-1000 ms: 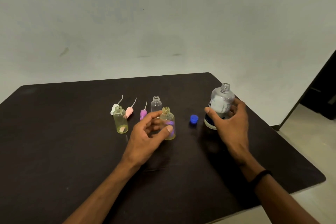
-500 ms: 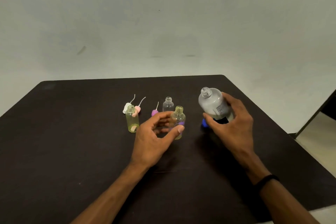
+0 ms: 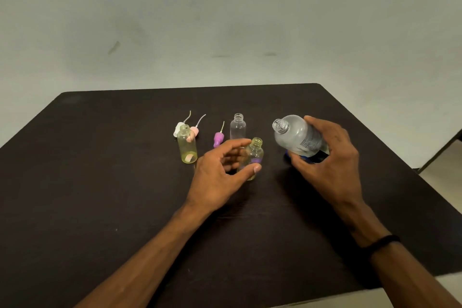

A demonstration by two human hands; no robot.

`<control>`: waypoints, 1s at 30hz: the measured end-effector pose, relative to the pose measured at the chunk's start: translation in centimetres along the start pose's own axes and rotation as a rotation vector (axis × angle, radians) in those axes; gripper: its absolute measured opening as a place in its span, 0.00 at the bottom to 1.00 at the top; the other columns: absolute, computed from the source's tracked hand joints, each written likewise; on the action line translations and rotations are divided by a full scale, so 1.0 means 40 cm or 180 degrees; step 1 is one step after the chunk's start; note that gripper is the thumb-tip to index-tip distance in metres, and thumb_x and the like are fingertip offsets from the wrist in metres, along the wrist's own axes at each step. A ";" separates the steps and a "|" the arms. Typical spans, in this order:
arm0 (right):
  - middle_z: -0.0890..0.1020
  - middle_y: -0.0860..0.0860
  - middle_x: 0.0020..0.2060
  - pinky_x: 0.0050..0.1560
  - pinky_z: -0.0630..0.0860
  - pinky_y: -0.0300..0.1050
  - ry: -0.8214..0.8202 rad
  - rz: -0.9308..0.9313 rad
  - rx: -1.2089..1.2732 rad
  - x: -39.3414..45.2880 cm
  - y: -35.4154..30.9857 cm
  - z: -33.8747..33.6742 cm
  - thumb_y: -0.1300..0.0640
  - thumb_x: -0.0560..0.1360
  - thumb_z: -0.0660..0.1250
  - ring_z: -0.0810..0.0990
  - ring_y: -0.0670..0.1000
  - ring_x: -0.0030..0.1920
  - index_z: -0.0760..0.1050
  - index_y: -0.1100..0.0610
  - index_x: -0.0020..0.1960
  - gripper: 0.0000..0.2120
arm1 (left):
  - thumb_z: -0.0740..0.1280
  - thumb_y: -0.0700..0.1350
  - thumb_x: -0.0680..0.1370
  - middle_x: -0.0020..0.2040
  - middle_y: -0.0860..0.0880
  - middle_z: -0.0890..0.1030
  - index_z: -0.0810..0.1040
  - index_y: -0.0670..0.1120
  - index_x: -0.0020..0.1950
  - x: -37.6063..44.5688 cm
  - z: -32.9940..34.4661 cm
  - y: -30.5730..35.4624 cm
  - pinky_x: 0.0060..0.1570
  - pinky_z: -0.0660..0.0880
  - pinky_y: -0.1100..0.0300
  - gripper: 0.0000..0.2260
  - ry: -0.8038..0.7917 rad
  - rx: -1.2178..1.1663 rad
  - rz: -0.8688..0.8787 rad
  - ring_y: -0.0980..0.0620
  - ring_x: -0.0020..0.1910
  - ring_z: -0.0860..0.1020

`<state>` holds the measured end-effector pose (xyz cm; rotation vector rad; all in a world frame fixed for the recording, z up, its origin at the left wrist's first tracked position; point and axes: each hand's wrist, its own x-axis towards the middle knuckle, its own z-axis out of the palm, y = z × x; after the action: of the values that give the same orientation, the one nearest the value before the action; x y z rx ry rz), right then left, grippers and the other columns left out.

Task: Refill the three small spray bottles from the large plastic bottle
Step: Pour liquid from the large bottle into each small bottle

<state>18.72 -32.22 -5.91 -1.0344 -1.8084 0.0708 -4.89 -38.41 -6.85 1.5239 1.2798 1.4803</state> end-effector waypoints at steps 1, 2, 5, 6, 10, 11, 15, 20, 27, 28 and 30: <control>0.80 0.52 0.65 0.63 0.79 0.56 -0.0018 -0.0015 -0.0008 -0.001 -0.001 0.001 0.59 0.67 0.84 0.77 0.53 0.65 0.75 0.55 0.72 0.36 | 0.81 0.41 0.72 0.54 0.51 0.87 0.82 0.49 0.67 0.000 0.000 0.000 0.58 0.82 0.59 0.24 -0.0017 0.0009 -0.0007 0.51 0.54 0.86; 0.80 0.52 0.65 0.64 0.79 0.56 -0.0046 -0.0028 -0.0027 -0.001 -0.001 0.001 0.59 0.67 0.84 0.77 0.53 0.65 0.75 0.55 0.72 0.36 | 0.81 0.41 0.72 0.54 0.51 0.88 0.82 0.49 0.67 0.000 0.000 0.001 0.58 0.82 0.59 0.24 -0.0034 0.0021 -0.0011 0.52 0.54 0.86; 0.79 0.53 0.66 0.64 0.79 0.56 -0.0109 -0.0064 -0.0096 -0.002 -0.005 0.002 0.58 0.67 0.84 0.76 0.53 0.66 0.75 0.56 0.73 0.37 | 0.81 0.42 0.73 0.54 0.54 0.88 0.82 0.49 0.68 -0.001 -0.002 0.005 0.59 0.82 0.61 0.24 -0.0084 0.0082 0.0025 0.56 0.55 0.86; 0.79 0.53 0.66 0.64 0.79 0.57 -0.0123 -0.0082 -0.0111 -0.003 -0.006 0.002 0.59 0.67 0.84 0.76 0.53 0.66 0.75 0.56 0.73 0.37 | 0.81 0.42 0.73 0.55 0.55 0.87 0.82 0.50 0.68 -0.003 -0.001 0.007 0.59 0.81 0.61 0.24 -0.0084 0.0118 0.0044 0.57 0.55 0.86; 0.79 0.53 0.66 0.64 0.79 0.62 -0.0148 -0.0146 -0.0111 -0.004 -0.010 0.005 0.61 0.66 0.84 0.75 0.53 0.67 0.75 0.55 0.73 0.38 | 0.81 0.42 0.73 0.55 0.58 0.87 0.82 0.50 0.69 -0.005 0.004 0.012 0.59 0.81 0.63 0.24 -0.0085 0.0191 0.0102 0.61 0.54 0.85; 0.79 0.53 0.66 0.64 0.78 0.63 -0.0148 -0.0155 -0.0103 -0.005 -0.011 0.006 0.61 0.66 0.84 0.76 0.54 0.67 0.75 0.55 0.73 0.38 | 0.81 0.42 0.73 0.54 0.59 0.87 0.82 0.50 0.69 -0.004 0.003 0.011 0.58 0.81 0.64 0.24 -0.0091 0.0187 0.0093 0.61 0.54 0.85; 0.78 0.49 0.66 0.65 0.78 0.64 -0.0163 -0.0187 -0.0081 -0.005 -0.015 0.006 0.63 0.65 0.83 0.75 0.51 0.67 0.75 0.55 0.73 0.38 | 0.81 0.44 0.73 0.53 0.57 0.87 0.81 0.53 0.68 0.000 0.002 0.006 0.58 0.81 0.62 0.24 -0.0117 0.0180 0.0091 0.57 0.54 0.85; 0.78 0.50 0.67 0.66 0.76 0.68 -0.0146 -0.0203 -0.0095 -0.007 -0.009 0.008 0.63 0.66 0.83 0.72 0.47 0.69 0.75 0.55 0.74 0.38 | 0.81 0.45 0.73 0.54 0.54 0.87 0.81 0.52 0.69 -0.002 0.001 0.003 0.58 0.81 0.62 0.25 -0.0145 0.0192 0.0113 0.55 0.54 0.85; 0.78 0.52 0.68 0.69 0.70 0.75 -0.0115 -0.0202 -0.0172 -0.009 -0.009 0.006 0.64 0.66 0.82 0.73 0.50 0.69 0.74 0.54 0.74 0.39 | 0.80 0.43 0.73 0.54 0.57 0.86 0.81 0.50 0.70 -0.006 0.001 0.010 0.58 0.80 0.65 0.25 -0.0183 0.0233 0.0155 0.60 0.53 0.85; 0.78 0.53 0.68 0.70 0.68 0.75 -0.0120 -0.0192 -0.0184 -0.009 -0.010 0.005 0.65 0.66 0.82 0.73 0.50 0.70 0.74 0.53 0.75 0.39 | 0.80 0.43 0.73 0.54 0.57 0.86 0.81 0.50 0.70 -0.006 0.002 0.010 0.58 0.80 0.65 0.25 -0.0177 0.0232 0.0160 0.60 0.53 0.85; 0.78 0.53 0.68 0.74 0.63 0.76 -0.0122 -0.0154 -0.0202 -0.008 -0.015 0.004 0.65 0.66 0.82 0.72 0.49 0.71 0.74 0.53 0.75 0.39 | 0.81 0.43 0.73 0.53 0.57 0.86 0.81 0.50 0.69 -0.006 0.002 0.009 0.57 0.80 0.65 0.25 -0.0158 0.0216 0.0156 0.59 0.52 0.85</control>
<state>18.27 -32.76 -5.92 -1.0395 -1.8799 0.0038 -4.71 -38.72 -6.60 1.6364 1.2837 1.4336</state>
